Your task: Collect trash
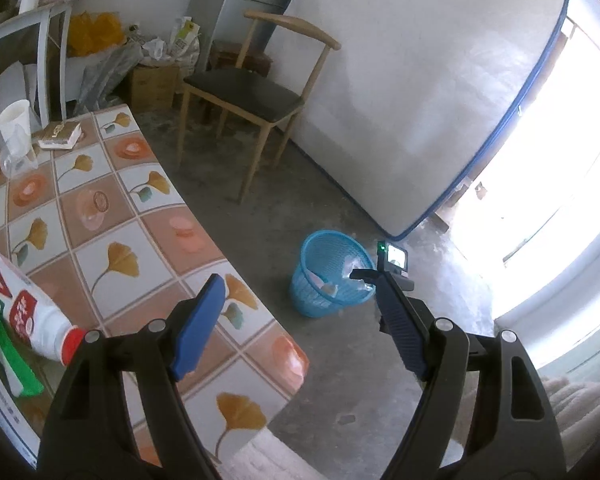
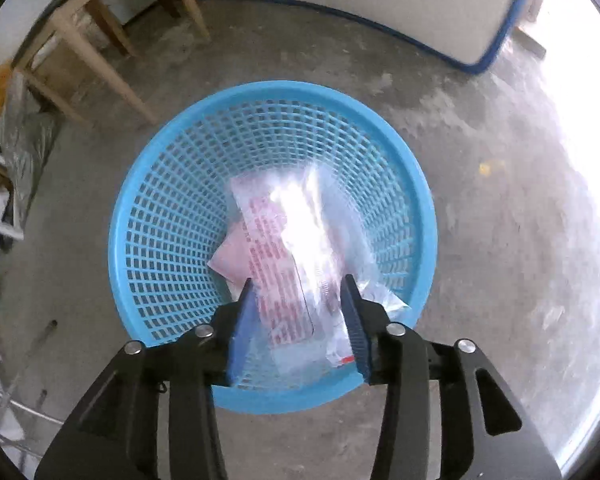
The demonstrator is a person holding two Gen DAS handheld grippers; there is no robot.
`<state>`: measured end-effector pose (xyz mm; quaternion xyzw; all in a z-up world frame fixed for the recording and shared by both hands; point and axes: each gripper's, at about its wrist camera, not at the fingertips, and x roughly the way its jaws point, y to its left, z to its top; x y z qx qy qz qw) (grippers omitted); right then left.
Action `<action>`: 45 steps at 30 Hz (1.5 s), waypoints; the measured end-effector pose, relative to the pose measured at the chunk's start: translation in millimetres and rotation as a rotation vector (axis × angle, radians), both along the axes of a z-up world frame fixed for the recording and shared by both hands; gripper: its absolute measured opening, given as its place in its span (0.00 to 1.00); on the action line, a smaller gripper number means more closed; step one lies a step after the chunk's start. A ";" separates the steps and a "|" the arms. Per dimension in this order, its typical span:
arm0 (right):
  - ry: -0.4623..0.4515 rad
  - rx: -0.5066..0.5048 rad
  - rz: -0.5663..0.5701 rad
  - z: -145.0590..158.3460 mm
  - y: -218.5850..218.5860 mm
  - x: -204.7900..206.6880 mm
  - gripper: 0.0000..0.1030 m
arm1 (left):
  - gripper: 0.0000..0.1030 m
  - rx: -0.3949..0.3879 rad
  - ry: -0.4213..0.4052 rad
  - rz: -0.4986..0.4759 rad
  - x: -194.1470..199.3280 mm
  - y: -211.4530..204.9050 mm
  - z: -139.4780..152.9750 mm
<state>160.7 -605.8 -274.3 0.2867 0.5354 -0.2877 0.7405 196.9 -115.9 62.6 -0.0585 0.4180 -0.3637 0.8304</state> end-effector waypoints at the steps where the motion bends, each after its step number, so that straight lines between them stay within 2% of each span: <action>1: -0.017 0.008 -0.017 4.4 3.5 -4.4 0.51 | 0.72 -0.008 0.000 0.003 -2.7 3.2 1.0; 4: -0.082 0.025 -0.069 21.0 9.8 -27.3 0.53 | 0.72 -0.024 -0.009 0.006 -10.7 12.9 4.4; 7: -0.113 0.015 -0.081 46.4 23.7 -24.1 0.54 | 0.72 -0.024 -0.026 0.007 -17.7 23.0 7.3; 12: -0.178 0.005 -0.071 65.1 45.7 -37.1 0.54 | 0.72 -0.033 -0.068 0.036 -31.9 40.9 13.2; 16: -0.254 -0.005 0.014 99.0 85.6 -61.2 0.54 | 0.72 -0.022 -0.093 0.059 -47.5 50.9 12.4; 24: -0.308 -0.020 0.179 174.4 195.4 -100.1 0.61 | 0.73 -0.024 -0.122 0.093 -81.7 77.2 3.4; 32: -0.431 -0.186 0.298 249.3 303.7 -125.1 0.84 | 0.76 0.007 -0.170 0.130 -115.2 118.0 -6.0; 34: -0.460 -0.231 0.330 262.1 330.5 -126.7 0.93 | 0.76 0.003 -0.181 0.157 -126.1 133.7 -7.4; 37: -0.484 -0.280 0.400 278.6 372.6 -125.5 0.94 | 0.76 -0.009 -0.207 0.201 -137.9 158.5 -8.8; 45: -0.547 -0.252 0.564 308.3 459.2 -117.1 0.94 | 0.76 -0.055 -0.345 0.341 -179.4 226.4 -2.2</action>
